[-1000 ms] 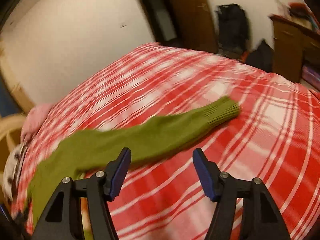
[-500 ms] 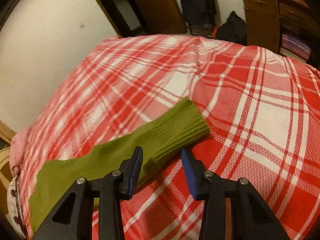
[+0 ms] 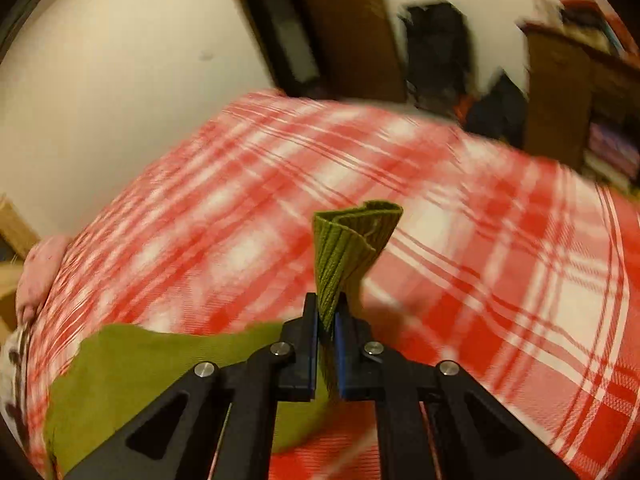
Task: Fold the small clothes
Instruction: 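Reach the right gripper to the sweater's sleeve cuff and grasp it, then carry the held sleeve across the sweater body toward the left gripper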
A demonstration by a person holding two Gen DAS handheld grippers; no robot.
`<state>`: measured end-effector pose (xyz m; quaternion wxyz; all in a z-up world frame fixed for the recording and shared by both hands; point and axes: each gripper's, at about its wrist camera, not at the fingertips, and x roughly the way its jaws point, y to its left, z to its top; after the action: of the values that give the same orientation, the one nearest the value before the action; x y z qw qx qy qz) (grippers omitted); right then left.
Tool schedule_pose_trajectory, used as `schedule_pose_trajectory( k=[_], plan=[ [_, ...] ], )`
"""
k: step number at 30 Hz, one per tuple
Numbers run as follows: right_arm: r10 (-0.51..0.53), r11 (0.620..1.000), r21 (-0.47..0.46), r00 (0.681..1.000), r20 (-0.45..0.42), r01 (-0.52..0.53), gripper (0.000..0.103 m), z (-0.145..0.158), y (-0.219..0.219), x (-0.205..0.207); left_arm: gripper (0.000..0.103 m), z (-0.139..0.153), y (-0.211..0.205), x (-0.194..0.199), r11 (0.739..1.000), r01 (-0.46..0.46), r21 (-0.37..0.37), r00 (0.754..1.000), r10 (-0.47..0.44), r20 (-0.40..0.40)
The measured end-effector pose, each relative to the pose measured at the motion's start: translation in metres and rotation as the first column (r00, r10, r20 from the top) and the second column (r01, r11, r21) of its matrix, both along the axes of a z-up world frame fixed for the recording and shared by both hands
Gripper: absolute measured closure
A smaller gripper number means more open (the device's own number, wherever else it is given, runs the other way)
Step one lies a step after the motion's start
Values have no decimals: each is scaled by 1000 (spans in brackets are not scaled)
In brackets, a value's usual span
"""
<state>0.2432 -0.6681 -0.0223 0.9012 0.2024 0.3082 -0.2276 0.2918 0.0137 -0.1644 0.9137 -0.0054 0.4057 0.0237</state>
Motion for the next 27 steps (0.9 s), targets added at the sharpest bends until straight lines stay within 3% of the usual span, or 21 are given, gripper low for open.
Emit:
schedule_pose_trajectory(
  k=[5, 10, 17, 21, 22, 23, 24, 25, 27],
  plan=[
    [202, 975, -104, 978, 53, -196, 97, 42, 89, 37, 0, 0, 2, -3, 1000, 2, -17, 1000, -2, 12],
    [420, 891, -206, 906, 42, -404, 97, 57, 196, 74, 0, 0, 3, -3, 999, 2, -33, 1000, -1, 10],
    [670, 717, -215, 741, -48, -663, 96, 6, 337, 102, 0, -1, 4, -4, 998, 24, -59, 1000, -24, 5],
    [770, 619, -128, 631, -98, -775, 95, -41, 388, 107, 0, -1, 2, -4, 996, 55, -65, 998, -56, -3],
    [788, 598, -97, 606, -110, -796, 81, -51, 393, 107, 0, 0, 2, -3, 995, 67, -72, 998, -68, -6],
    [800, 584, -69, 588, -117, -809, 41, -58, 394, 105, 0, 1, 2, -3, 994, 72, -78, 997, -73, -8],
    [821, 561, -31, 561, -107, -827, 27, -63, 393, 100, 0, 1, 2, -3, 994, 73, -83, 997, -74, -10],
    [839, 539, -3, 537, -89, -842, 22, -65, 389, 94, 1, 3, 2, -4, 992, 82, -91, 996, -83, -11],
    [853, 518, 13, 516, -80, -855, 22, -64, 378, 78, 1, 7, 2, -3, 991, 91, -98, 996, -92, -7]
  ],
)
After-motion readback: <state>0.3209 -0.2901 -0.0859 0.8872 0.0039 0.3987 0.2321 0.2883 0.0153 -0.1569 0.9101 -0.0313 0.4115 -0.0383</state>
